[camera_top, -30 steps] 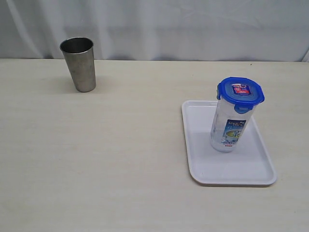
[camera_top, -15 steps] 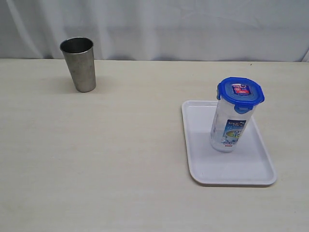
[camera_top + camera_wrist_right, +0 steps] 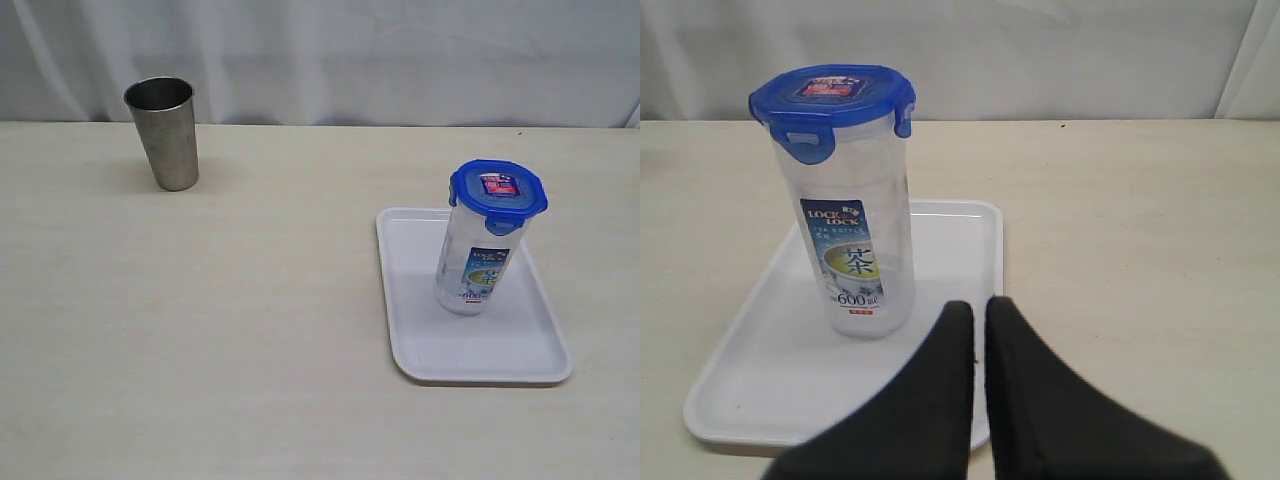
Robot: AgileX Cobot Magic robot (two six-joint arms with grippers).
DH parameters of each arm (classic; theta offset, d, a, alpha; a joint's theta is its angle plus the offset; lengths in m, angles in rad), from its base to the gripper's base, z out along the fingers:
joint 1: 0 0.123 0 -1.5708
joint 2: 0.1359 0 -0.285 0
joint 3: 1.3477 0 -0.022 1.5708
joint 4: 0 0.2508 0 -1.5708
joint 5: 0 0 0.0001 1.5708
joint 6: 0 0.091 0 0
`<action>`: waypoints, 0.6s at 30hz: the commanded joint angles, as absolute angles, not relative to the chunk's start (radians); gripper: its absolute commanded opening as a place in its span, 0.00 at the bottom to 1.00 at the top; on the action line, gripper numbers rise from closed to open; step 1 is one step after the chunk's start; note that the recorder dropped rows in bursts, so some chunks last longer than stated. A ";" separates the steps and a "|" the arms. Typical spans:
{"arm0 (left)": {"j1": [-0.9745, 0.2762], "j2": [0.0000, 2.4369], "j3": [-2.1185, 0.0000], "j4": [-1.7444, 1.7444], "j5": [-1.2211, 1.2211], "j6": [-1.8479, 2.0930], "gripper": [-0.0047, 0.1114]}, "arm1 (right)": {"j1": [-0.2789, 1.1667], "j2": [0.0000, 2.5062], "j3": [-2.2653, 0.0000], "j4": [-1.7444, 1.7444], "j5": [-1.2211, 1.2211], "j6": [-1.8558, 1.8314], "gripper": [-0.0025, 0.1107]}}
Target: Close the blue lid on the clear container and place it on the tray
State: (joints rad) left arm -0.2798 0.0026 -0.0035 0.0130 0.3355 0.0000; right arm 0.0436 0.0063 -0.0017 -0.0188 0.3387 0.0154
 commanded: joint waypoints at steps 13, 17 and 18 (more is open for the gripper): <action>-0.278 0.000 0.000 0.015 0.325 0.000 0.04 | 0.038 0.000 0.000 -0.035 0.338 0.000 0.06; -0.278 0.000 0.000 0.015 0.325 0.000 0.04 | 0.038 0.000 0.000 -0.064 0.337 0.000 0.06; -0.278 0.000 0.000 0.015 0.325 0.000 0.04 | 0.038 0.000 0.000 -0.064 0.337 0.000 0.06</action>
